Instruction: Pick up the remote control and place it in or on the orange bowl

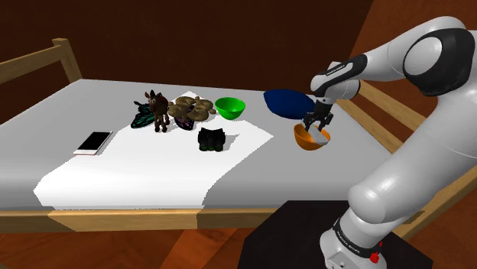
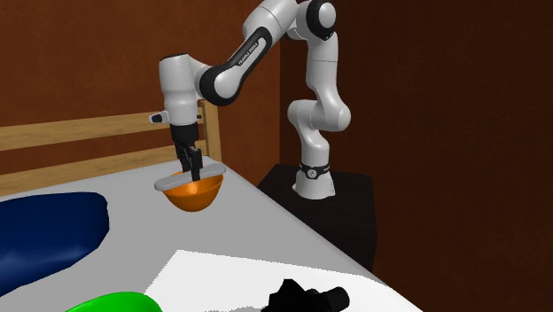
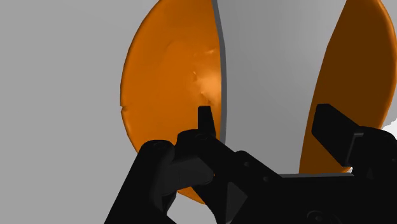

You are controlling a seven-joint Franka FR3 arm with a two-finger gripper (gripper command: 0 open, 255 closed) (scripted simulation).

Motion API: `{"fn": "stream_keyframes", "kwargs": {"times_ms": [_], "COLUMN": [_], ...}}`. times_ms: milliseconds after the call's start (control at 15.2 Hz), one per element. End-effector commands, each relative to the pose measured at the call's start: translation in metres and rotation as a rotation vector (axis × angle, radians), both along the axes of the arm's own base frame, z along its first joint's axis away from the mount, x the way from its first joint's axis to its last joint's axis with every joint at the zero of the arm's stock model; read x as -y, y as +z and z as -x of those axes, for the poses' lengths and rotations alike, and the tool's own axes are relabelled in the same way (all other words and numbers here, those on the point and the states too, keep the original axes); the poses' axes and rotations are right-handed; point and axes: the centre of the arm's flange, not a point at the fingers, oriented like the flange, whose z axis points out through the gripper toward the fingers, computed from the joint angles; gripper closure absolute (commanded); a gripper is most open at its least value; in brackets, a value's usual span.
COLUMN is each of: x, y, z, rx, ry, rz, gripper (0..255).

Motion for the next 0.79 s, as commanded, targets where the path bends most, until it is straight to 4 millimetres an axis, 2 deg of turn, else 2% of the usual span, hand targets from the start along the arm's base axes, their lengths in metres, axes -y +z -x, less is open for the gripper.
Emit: {"fn": "stream_keyframes", "kwargs": {"times_ms": [0,66,132,462,726], "x": [-0.001,-0.001,-0.001,-0.001,0.0], "y": [-0.001,-0.001,-0.002,-0.001,0.049], "z": [0.0,0.0,0.0,0.0,0.0], "rx": [-0.002,-0.002,-0.002,-0.002,-0.002], "ry": [0.001,0.001,0.001,0.001,0.001], "rz": [-0.002,-0.002,-0.002,-0.002,-0.002], "gripper": [255,255,0,0,0]}}
